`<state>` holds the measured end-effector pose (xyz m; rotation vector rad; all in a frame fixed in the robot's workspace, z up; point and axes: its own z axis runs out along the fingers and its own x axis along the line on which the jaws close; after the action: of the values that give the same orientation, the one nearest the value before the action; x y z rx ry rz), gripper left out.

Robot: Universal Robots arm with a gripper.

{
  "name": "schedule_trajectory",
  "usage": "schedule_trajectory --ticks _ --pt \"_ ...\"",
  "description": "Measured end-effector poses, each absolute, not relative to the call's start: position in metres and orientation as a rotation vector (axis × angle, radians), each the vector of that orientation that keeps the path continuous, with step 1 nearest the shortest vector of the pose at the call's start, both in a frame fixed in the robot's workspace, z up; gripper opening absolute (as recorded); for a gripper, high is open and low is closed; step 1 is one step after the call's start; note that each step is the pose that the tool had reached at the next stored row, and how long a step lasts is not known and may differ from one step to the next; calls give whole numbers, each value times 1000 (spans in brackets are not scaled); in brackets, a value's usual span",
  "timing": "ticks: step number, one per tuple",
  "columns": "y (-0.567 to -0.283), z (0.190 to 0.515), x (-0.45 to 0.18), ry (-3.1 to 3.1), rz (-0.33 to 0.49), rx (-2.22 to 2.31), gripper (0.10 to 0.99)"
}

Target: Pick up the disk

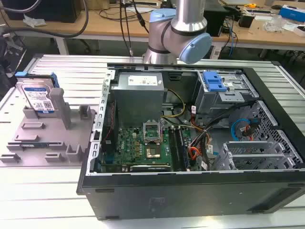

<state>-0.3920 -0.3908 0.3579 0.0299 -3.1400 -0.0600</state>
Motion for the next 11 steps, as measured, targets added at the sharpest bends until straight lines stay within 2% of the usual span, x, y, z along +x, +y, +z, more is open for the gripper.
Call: schedule_trajectory --ticks 11 --pt "-391 358 -392 -3140 -60 36 106"
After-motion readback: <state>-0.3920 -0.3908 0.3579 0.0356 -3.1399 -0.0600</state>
